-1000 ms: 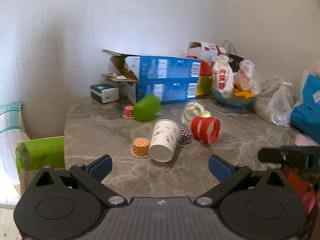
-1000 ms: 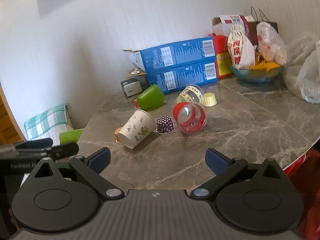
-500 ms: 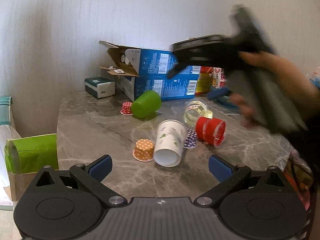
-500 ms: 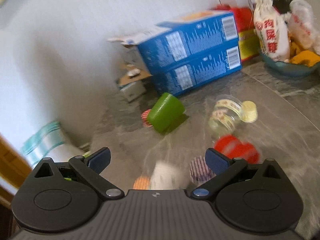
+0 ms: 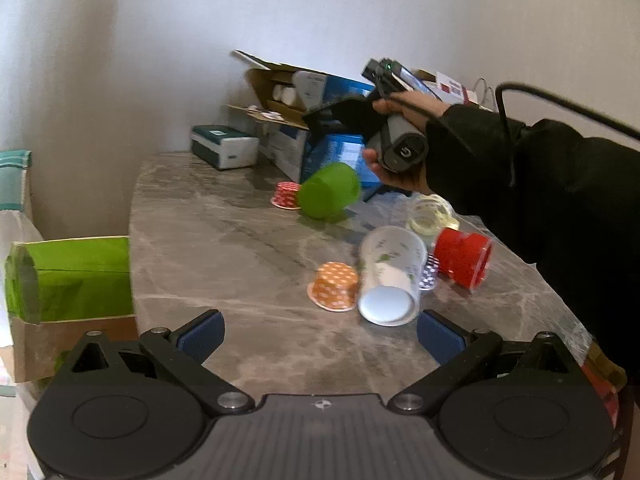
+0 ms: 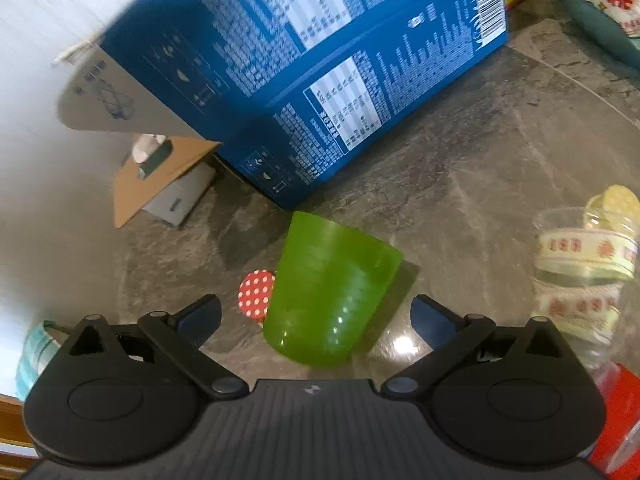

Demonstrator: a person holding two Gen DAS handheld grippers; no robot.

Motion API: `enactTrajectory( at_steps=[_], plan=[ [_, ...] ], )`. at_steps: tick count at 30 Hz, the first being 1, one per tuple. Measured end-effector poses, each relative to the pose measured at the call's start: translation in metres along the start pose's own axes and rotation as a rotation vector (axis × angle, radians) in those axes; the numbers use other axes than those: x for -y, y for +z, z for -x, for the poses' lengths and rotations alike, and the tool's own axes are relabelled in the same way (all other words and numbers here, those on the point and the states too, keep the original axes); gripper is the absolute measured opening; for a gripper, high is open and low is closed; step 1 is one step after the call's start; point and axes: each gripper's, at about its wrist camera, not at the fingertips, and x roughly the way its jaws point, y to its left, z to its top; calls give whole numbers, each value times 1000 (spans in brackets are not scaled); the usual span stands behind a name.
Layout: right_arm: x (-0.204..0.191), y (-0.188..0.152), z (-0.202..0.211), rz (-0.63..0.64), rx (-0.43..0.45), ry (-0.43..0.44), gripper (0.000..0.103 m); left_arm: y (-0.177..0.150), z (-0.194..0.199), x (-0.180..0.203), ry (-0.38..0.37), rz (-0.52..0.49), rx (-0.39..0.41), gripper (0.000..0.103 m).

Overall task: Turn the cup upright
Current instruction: 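Move the right tool toward the tipped green plastic cup, then close the right gripper around the green cup and lift it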

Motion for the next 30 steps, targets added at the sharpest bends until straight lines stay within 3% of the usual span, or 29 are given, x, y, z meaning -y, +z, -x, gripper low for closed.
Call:
enactTrajectory(
  at_steps=[6,10,14,18,25,27,30],
  plan=[
    [-3,1,-14,-15,-23,-61,91,-1,2,-19,22,42,-3,103],
    [-4,7,-22,-27,-30,-54,86,-3,5,-26,39,56,-6,103],
    [-6,10,-24,-10,-16,-58,67,-7,11,-31,60,75,-9,103],
    [-8,9,-21,35,15,-85,67,-10,22,-34,73,92,1,103],
    [-13,-6,28,115,79,-11,67,-10,45,-34,60,115,25,103],
    [-14,-20,56,144,86,40,67,-11,58,-35,21,134,51,103],
    [-6,-49,104,205,88,117,67,-16,72,-34,23,143,54,103]
  ],
)
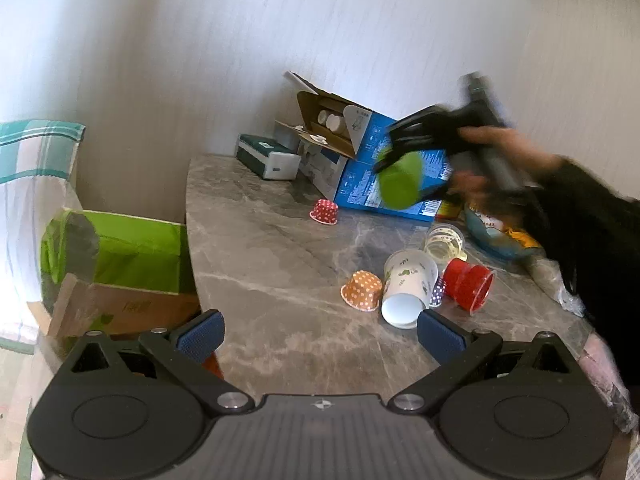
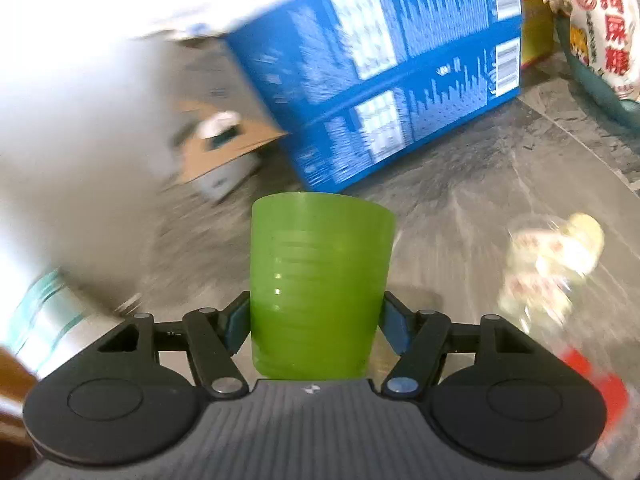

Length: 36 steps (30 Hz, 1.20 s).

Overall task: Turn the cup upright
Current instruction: 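Close the right gripper around the green cup and lift it, then bring the green cup to the left tool while the left gripper grasps it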

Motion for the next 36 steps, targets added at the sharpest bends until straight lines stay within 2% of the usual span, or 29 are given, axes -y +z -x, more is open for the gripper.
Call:
enactTrajectory(
  at_steps=[3,6,9,13,18,25,31,33,36],
  plan=[
    [5,-44,57,62,9,49,67,-6,15,-4,-1,19,5,103],
    [18,-97,87,105,-38,39,67,-12,29,-9,-40,50,0,103],
    [35,-146,91,104,-100,44,67,-16,35,-12,-58,77,-25,103],
    [43,-189,77,116,-172,51,67,-20,39,-13,-52,89,-66,103],
    [43,-208,69,142,-169,29,67,-21,31,-7,-67,116,-134,103],
    [45,-221,55,185,-183,38,68,-2,7,18,-56,85,-214,103],
    [51,-226,55,198,-190,88,68,25,-27,37,-45,67,-328,103],
    [53,-226,54,201,-193,104,75,33,-38,47,-35,49,-358,103],
    [55,-227,57,213,-177,128,77,40,-55,60,-55,57,-426,103]
  ],
)
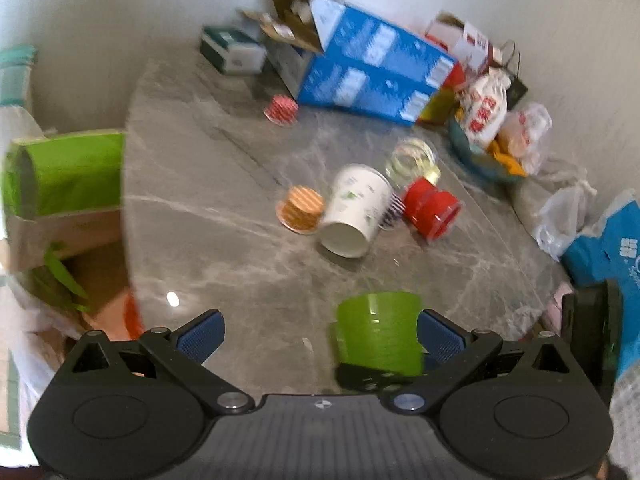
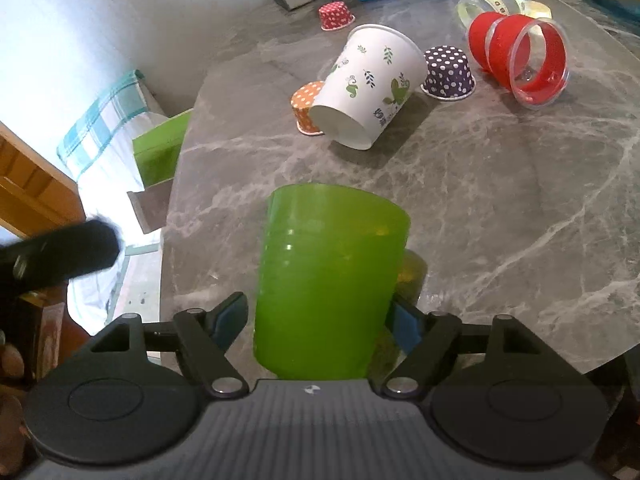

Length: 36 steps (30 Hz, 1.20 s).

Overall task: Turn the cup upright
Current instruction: 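Bring the green cup to the left tool while the left gripper grasps it, then open the right gripper and withdraw it while the left gripper holds the cup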

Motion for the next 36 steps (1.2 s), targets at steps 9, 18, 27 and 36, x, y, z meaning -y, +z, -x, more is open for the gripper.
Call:
enactTrajectory(
  at_steps=[9,18,27,36],
  plan=[
    [7,-11,7,37,45,57,85,14,-47,38,5,-41,-167,103],
    [22,-28,21,46,81,104,85,11,-83,55,61,-34,-285,96],
    [39,-54,46,52,105,110,88,7,-101,71,127,-53,-292,96],
    [78,-79,75,-40,162,138,100,3,-119,84,184,-94,-285,79]
  ],
)
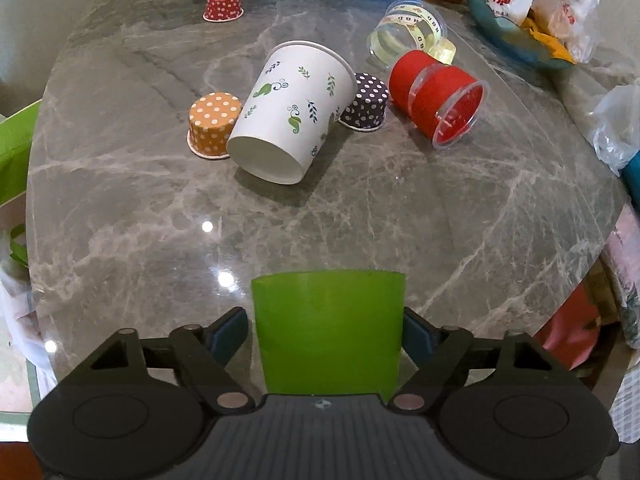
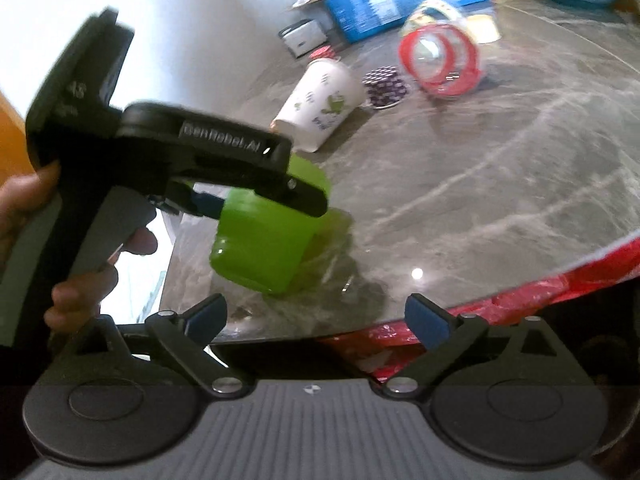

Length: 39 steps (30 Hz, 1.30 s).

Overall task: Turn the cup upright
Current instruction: 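Open the right gripper and withdraw it while the left gripper holds the cup, then rotate the left tool to turn the green cup upright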

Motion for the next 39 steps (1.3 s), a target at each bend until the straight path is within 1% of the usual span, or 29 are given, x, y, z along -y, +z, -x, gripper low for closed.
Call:
enactTrajectory(
  at_steps=[1,4,5,7,8,9,11,15,18,21,24,29,32,34,39],
  plan=[
    [4,-1,2,-10,3,8,102,-1,1,1,-4,-2,6,76],
    [12,-4,8,-42,7,27,102,-6,4,4,10,-22,32,76],
    [14,-5,11,-47,12,31,102,-8,6,4,4,-29,45,76],
    [16,-6,15,-48,33,34,102,-16,14,3,-23,-38,98,76],
    [17,-4,15,-48,44,37,102,-22,19,1,-47,-45,138,75],
    [18,-3,17,-51,57,41,102,-28,27,-2,-84,-58,204,75],
    [21,-3,20,-60,92,50,102,-40,41,-8,-123,-79,316,75],
    [28,-5,30,-88,144,75,102,-61,57,-15,-147,-91,486,75],
    [30,-6,33,-94,172,77,102,-69,63,-15,-151,-121,550,74],
    [28,-6,33,-97,189,68,102,-79,75,-8,-110,-166,627,74],
    [27,-8,35,-100,210,66,102,-90,87,-3,-103,-194,706,74],
    [24,-14,36,-97,226,67,102,-102,92,-3,-91,-197,794,74],
    [20,-19,40,-87,260,73,102,-109,95,-5,-105,-187,830,74],
    [17,-24,44,-70,289,79,102,-112,96,-6,-99,-185,839,73],
    [11,-38,46,-34,361,61,102,-113,98,-11,-89,-169,844,73]
  ],
)
